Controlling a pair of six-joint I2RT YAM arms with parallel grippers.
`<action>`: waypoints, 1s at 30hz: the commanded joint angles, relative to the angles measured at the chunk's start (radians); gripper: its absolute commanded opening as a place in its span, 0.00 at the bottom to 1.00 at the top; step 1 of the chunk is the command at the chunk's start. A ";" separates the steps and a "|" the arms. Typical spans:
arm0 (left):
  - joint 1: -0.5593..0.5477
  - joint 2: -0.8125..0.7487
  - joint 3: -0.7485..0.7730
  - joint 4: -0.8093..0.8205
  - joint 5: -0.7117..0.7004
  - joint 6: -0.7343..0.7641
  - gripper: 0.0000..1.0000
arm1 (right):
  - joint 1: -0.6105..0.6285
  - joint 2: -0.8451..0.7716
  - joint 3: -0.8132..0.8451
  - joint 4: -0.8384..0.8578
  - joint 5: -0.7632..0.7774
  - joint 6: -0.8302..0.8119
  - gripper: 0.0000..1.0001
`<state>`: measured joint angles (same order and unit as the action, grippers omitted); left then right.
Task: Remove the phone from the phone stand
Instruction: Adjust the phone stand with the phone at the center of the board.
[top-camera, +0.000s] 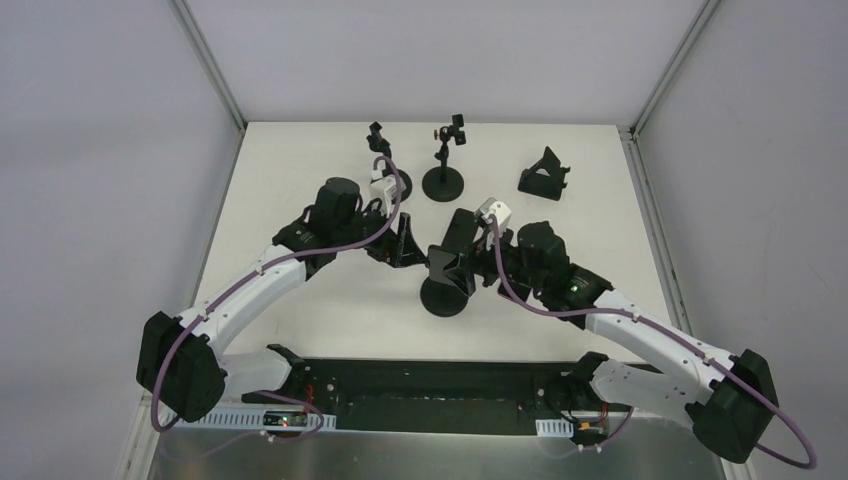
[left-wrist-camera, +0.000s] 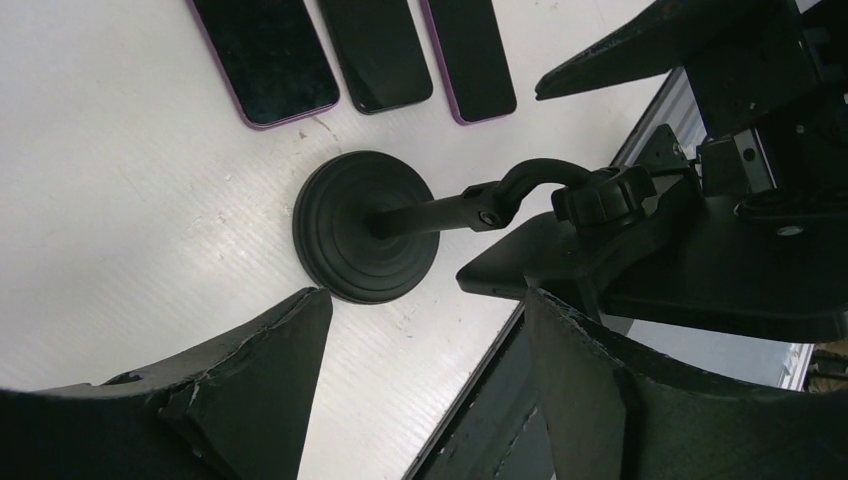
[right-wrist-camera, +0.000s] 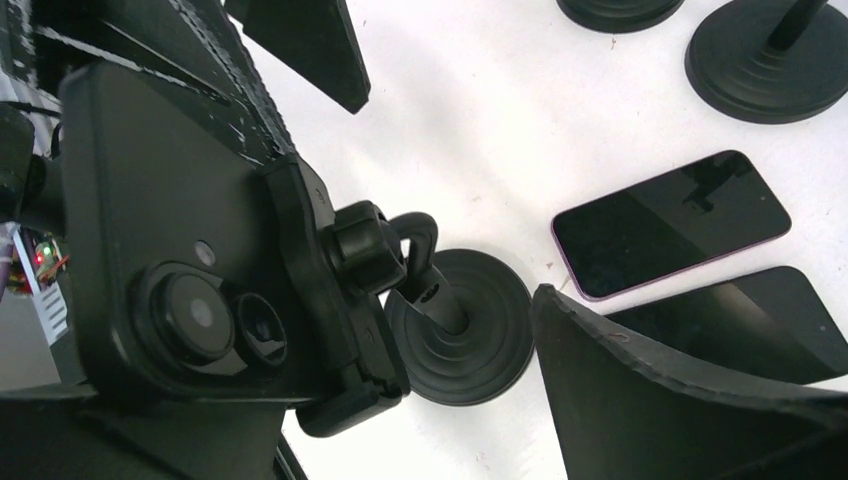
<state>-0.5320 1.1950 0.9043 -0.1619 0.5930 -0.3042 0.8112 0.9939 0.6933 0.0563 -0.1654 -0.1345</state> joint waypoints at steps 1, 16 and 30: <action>-0.028 -0.026 0.000 0.016 0.008 -0.019 0.73 | -0.050 -0.048 -0.012 -0.014 -0.136 -0.062 0.86; -0.098 -0.029 0.023 0.016 0.003 -0.015 0.72 | -0.181 -0.091 0.029 -0.185 -0.299 -0.184 0.87; -0.204 0.002 0.057 0.019 -0.012 -0.011 0.72 | -0.243 -0.142 0.027 -0.260 -0.248 -0.205 0.87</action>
<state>-0.7055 1.1946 0.9096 -0.1638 0.5888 -0.3046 0.5785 0.8787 0.6804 -0.1814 -0.4286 -0.3088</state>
